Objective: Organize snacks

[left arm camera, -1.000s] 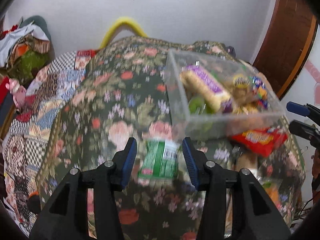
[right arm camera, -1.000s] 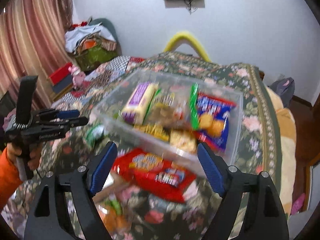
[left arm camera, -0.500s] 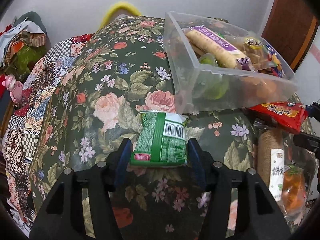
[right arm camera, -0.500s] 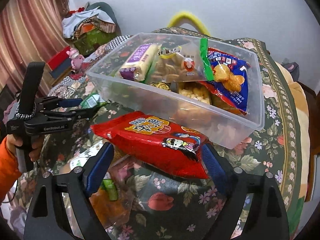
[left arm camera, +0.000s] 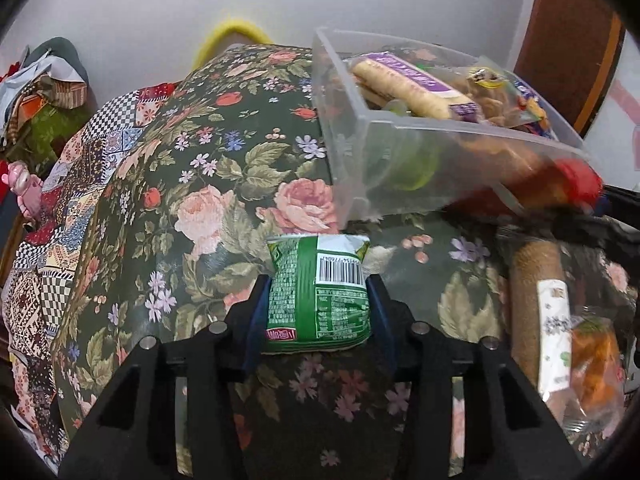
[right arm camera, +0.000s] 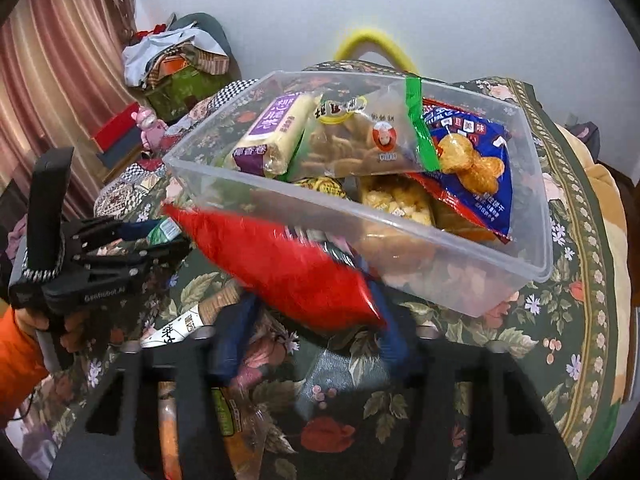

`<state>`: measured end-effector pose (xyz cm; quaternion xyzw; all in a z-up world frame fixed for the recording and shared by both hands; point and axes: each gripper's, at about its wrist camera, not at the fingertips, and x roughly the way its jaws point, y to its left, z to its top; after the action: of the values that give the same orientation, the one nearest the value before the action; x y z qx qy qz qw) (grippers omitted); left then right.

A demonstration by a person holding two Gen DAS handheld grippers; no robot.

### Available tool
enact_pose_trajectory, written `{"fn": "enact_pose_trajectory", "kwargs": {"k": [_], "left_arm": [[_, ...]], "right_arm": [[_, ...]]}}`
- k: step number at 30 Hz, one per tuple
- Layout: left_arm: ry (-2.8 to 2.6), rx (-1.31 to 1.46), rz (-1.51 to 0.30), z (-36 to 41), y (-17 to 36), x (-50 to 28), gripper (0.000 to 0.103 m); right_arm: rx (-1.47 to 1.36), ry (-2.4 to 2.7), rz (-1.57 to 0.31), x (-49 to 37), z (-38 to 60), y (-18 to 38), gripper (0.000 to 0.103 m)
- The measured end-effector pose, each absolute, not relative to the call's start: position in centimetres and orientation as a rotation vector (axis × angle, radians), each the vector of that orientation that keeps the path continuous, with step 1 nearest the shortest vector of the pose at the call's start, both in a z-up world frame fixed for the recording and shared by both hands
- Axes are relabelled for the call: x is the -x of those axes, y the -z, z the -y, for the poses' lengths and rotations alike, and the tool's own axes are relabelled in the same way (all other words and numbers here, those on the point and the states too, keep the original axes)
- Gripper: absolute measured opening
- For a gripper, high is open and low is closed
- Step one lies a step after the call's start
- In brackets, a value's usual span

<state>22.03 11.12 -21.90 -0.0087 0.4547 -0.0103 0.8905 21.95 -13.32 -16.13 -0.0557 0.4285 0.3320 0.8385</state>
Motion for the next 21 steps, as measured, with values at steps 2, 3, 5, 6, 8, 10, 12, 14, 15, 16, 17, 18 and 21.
{"fn": "enact_pose_trajectory", "kwargs": {"k": [2,3,5,6,8,10,12,14,15,16,17,18,21], "left_arm": [[0.032,0.017,-0.937,-10.8,21.6,-21.5,0.045],[0.036,0.017,-0.933,-10.6,21.5,-21.2,0.044],[0.048,0.022,-0.927,-10.3,21.2,-20.6,0.043],[0.053,0.024,-0.923,-10.2,20.9,-20.2,0.043],[0.059,0.026,-0.916,-9.9,20.5,-19.7,0.043],[0.067,0.030,-0.907,-9.5,20.0,-19.1,0.043],[0.077,0.034,-0.902,-9.1,19.5,-18.5,0.043],[0.084,0.034,-0.899,-8.8,19.2,-18.1,0.043],[0.087,0.033,-0.897,-8.6,19.0,-17.8,0.043],[0.090,0.034,-0.897,-8.4,18.9,-17.5,0.043],[0.094,0.035,-0.897,-8.2,18.8,-17.2,0.043],[0.097,0.037,-0.898,-8.0,18.8,-17.0,0.043],[0.110,0.044,-0.903,-7.4,18.7,-16.2,0.043]], "right_arm": [[0.101,-0.708,-0.903,-21.9,13.5,16.0,0.035],[0.100,-0.712,-0.901,-21.9,13.6,16.0,0.030],[0.096,-0.717,-0.894,-21.6,13.7,15.9,0.024],[0.093,-0.720,-0.893,-21.5,13.8,15.8,0.022],[0.089,-0.731,-0.892,-21.2,14.0,15.6,0.019],[0.099,-0.732,-0.890,-20.8,14.2,15.5,0.018],[0.109,-0.726,-0.892,-20.3,14.5,15.4,0.018],[0.106,-0.720,-0.900,-20.0,15.0,15.4,0.018],[0.108,-0.708,-0.905,-19.7,15.4,15.4,0.020],[0.119,-0.701,-0.911,-19.6,15.5,15.4,0.023],[0.134,-0.690,-0.918,-19.3,15.6,15.3,0.025],[0.143,-0.669,-0.925,-18.9,15.8,15.3,0.028],[0.129,-0.678,-0.960,-17.7,16.0,15.2,0.056]]}}
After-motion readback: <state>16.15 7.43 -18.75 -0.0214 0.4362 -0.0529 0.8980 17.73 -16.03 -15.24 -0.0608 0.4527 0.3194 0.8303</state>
